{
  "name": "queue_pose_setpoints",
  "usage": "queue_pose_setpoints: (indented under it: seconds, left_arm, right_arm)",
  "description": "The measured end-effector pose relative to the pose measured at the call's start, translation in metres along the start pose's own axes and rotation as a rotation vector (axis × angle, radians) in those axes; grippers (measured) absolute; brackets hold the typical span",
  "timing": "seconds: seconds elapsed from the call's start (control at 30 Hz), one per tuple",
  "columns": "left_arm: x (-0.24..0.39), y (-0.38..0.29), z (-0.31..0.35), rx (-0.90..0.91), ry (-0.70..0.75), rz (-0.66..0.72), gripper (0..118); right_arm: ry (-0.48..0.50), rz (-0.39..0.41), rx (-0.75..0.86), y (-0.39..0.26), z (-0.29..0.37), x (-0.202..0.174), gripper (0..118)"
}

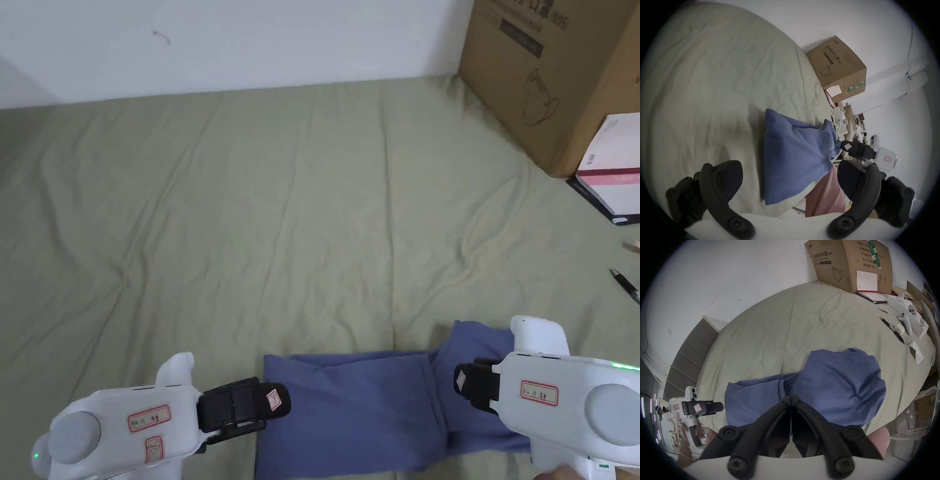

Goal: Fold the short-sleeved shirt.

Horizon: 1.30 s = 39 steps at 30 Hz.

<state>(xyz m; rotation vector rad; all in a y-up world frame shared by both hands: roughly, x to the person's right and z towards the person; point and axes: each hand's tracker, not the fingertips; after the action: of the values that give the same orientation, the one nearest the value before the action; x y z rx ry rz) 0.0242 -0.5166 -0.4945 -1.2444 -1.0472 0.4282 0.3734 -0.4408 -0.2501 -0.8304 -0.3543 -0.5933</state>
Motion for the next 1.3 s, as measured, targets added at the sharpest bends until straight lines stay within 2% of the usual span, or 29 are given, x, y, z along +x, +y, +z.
queue_pose_setpoints:
  seconds: [0.13,0.23,0.3,0.33,0.37,0.4,0.5,0.7,0.77,0.83,1.07,1.23,1.3]
  left_arm:
    - [-0.015,-0.001,-0.038,-0.046,-0.067,0.088,118]
    - [-0.009,0.002,-0.05,-0.041,-0.1,0.027,118]
    - [-0.011,0.008,-0.048,-0.067,-0.155,0.072,114]
    - [-0.012,0.012,-0.045,-0.054,-0.164,0.084,97]
    - [-0.013,0.013,-0.045,-0.033,-0.152,0.084,49]
    - [-0.016,0.015,-0.049,-0.034,-0.093,0.078,14]
    - [-0.027,0.014,-0.062,-0.099,-0.166,0.138,13]
    - [-0.033,0.026,-0.01,-0.059,-0.154,0.071,12]
    - [-0.046,0.034,0.02,-0.032,-0.023,0.034,12]
    - [-0.066,0.041,0.049,-0.024,0.032,0.036,12]
    - [-0.112,0.057,0.168,0.054,0.333,0.095,12]
    - [-0.114,0.068,0.221,0.124,0.47,0.122,12]
    - [-0.111,0.072,0.227,0.128,0.476,0.131,12]
  right_arm:
    - [0.003,0.034,-0.018,0.001,-0.006,-0.015,0]
    - [0.011,0.037,-0.031,0.002,-0.009,-0.021,0]
    - [0.019,0.036,-0.036,0.003,-0.01,-0.023,0]
    - [0.021,0.037,-0.039,0.003,-0.011,-0.024,0]
    - [0.019,0.039,-0.044,0.003,-0.013,-0.025,0]
    - [0.014,0.042,-0.048,0.002,-0.015,-0.026,0]
    - [0.006,0.046,-0.06,0.0,-0.017,-0.028,0]
    - [-0.015,0.029,-0.084,0.0,-0.021,-0.026,0]
    - [-0.017,0.021,-0.079,0.002,-0.021,-0.027,0]
    - [-0.008,0.015,-0.077,0.004,-0.022,-0.03,0]
    - [0.006,0.05,-0.093,0.003,-0.031,-0.046,0]
    - [0.015,0.052,-0.112,-0.002,-0.04,-0.052,0]
    - [0.017,0.06,-0.117,-0.004,-0.042,-0.055,0]
